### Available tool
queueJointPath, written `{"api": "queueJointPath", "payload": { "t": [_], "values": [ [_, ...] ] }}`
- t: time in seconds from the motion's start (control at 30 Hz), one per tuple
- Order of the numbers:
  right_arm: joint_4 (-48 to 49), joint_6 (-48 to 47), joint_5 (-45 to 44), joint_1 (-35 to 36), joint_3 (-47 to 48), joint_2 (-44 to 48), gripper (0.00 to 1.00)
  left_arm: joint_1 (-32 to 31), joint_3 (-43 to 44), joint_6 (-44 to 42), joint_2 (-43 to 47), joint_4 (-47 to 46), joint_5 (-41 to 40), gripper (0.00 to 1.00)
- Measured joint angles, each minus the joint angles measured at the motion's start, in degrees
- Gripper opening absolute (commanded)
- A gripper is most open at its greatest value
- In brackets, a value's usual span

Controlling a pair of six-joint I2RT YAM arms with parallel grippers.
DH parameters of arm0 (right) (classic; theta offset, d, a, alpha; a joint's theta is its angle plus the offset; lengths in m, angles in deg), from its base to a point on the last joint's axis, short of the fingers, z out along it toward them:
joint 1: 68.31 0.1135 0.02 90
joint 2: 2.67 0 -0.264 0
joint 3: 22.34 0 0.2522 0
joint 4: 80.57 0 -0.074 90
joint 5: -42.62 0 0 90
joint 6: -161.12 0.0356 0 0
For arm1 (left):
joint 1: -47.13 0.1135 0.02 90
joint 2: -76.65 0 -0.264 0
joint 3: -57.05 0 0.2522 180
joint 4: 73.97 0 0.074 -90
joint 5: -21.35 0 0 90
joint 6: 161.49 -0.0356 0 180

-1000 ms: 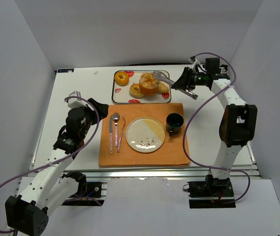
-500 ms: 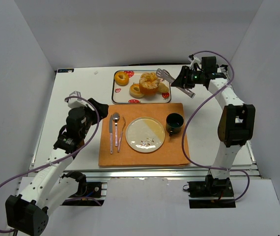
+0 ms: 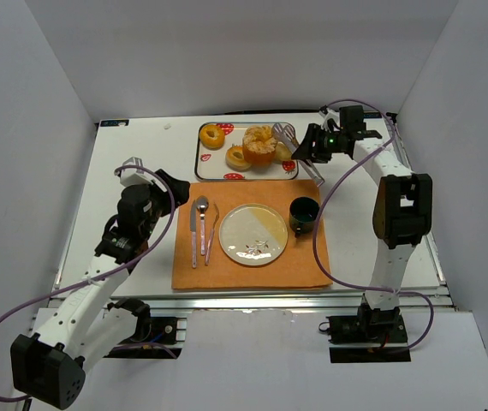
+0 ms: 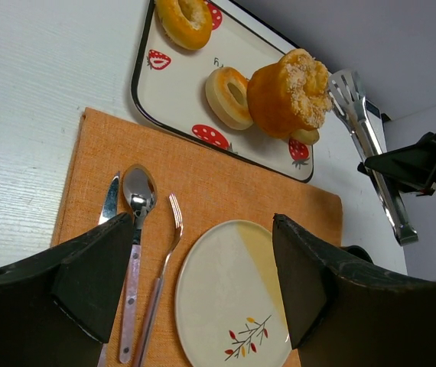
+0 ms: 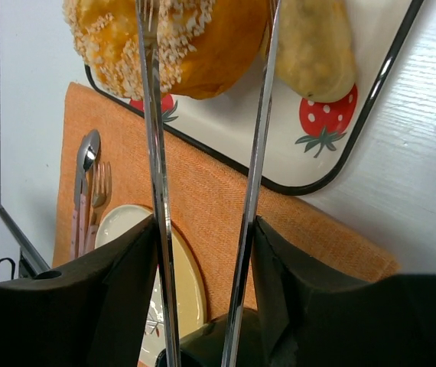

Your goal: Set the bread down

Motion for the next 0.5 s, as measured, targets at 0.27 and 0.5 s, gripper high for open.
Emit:
{"api": "queueJointPath", "payload": {
  "t": [0.27,0.5],
  "values": [
    [0.9,2.8,2.1,0.5,0.0,-0.2,0.54,0.0,0.1,0.0,0.2,0.2,-0.3,0.82],
    [1.6,4.6,2.7,0.5,-0.4,0.4,0.54,0.0,0.1,0.0,0.7,0.4,-0.6,0.82]
  ]
}}
